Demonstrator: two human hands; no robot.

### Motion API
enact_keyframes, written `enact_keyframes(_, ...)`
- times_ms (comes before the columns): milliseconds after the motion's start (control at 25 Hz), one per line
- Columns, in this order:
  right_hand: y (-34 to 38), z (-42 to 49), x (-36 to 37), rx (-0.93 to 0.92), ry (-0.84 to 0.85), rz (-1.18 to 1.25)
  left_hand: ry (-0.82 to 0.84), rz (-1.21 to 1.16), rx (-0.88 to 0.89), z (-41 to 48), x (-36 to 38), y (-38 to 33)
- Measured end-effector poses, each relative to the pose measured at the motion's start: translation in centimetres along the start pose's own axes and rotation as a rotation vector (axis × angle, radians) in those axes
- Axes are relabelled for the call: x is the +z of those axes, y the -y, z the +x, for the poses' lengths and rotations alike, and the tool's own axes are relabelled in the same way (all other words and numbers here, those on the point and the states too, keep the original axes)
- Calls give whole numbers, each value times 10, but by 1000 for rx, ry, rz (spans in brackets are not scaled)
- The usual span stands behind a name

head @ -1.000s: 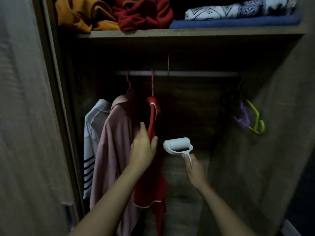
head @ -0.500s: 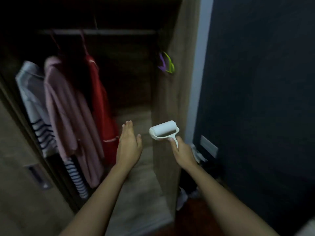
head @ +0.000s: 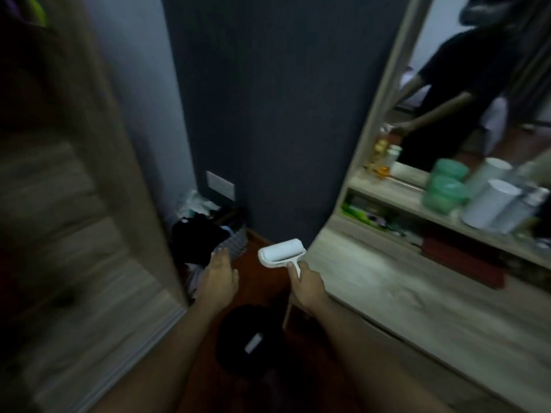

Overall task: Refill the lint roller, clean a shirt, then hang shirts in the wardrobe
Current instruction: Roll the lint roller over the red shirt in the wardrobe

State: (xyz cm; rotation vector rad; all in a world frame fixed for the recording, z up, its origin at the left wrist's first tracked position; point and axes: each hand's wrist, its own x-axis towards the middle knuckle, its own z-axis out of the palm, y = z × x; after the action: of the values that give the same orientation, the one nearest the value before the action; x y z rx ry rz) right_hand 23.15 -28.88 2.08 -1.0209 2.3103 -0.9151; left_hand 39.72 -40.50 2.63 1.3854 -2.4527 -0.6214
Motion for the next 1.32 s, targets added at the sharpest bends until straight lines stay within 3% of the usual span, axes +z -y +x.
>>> enact_keyframes(240, -126, 14, -99, 228, -68, -87, 226, -1, 131, 7, 100, -115)
enact_keyframes(320, -156, 25, -124, 245, -56, -115, 232, -14, 147, 15, 130, -146)
enact_keyframes(440, -194, 52, -153, 236, -24, -134, 330, 32, 101, 31, 176, -188)
enact_keyframes(560, -222, 87, -169, 234, 6, -123, 317, -15, 26, 42, 219, -224)
enact_keyframes(680, -240, 112, -173, 172, -12, -100, 202, 41, 0, 55, 254, -241)
enact_keyframes(960, -262, 137, -172, 121, 61, -147, 141, 201, -88, 63, 294, -257)
enact_keyframes(1120, -274, 143, -163, 70, -40, -284, 108, 191, -82, 63, 299, -254)
enact_keyframes(1320, -272, 136, -165, 1, -208, -467, 194, 135, -69, 64, 292, -254)
